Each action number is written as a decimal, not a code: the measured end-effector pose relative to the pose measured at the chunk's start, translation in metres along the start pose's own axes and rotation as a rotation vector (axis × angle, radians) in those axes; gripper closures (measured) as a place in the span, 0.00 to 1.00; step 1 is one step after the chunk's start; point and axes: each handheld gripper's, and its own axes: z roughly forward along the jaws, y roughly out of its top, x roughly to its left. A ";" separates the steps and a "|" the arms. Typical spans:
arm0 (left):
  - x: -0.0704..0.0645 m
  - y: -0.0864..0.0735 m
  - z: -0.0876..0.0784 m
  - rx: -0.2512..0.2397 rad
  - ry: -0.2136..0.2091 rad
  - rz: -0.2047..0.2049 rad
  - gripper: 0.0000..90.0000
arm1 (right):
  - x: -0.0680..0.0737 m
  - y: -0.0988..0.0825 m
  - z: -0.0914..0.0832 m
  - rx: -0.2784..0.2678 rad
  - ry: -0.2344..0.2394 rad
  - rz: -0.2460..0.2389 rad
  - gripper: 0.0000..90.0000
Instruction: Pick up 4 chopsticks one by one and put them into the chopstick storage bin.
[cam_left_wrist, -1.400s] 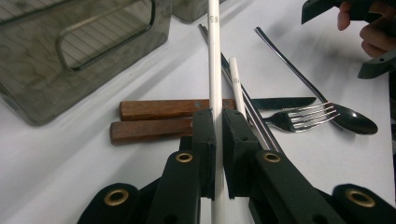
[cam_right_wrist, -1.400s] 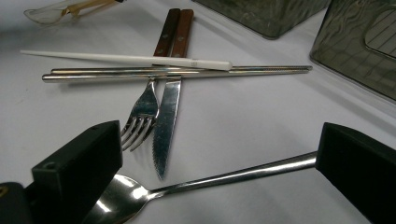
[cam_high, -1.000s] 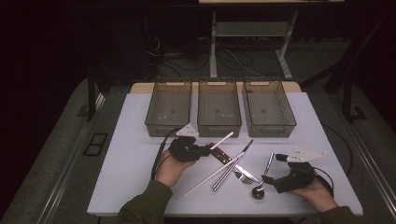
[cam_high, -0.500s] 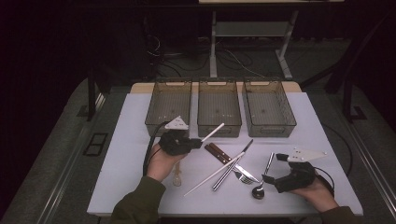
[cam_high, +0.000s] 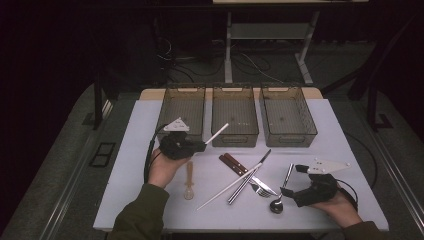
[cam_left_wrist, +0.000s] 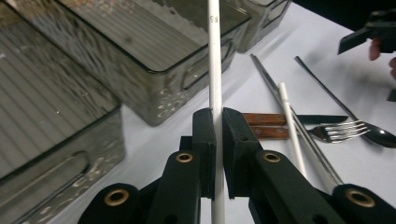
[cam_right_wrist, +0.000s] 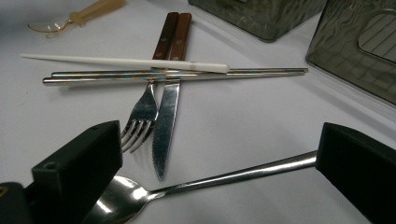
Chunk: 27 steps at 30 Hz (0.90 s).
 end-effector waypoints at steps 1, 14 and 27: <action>0.002 0.001 0.000 0.003 0.002 0.000 0.93 | 0.000 0.000 0.000 0.000 0.000 0.000 0.01; 0.019 0.026 -0.004 -0.016 0.024 0.003 0.93 | 0.000 0.000 0.000 -0.006 -0.001 0.006 0.01; 0.039 0.072 -0.003 -0.019 0.062 0.031 0.93 | -0.001 -0.001 -0.002 -0.013 -0.002 0.016 0.01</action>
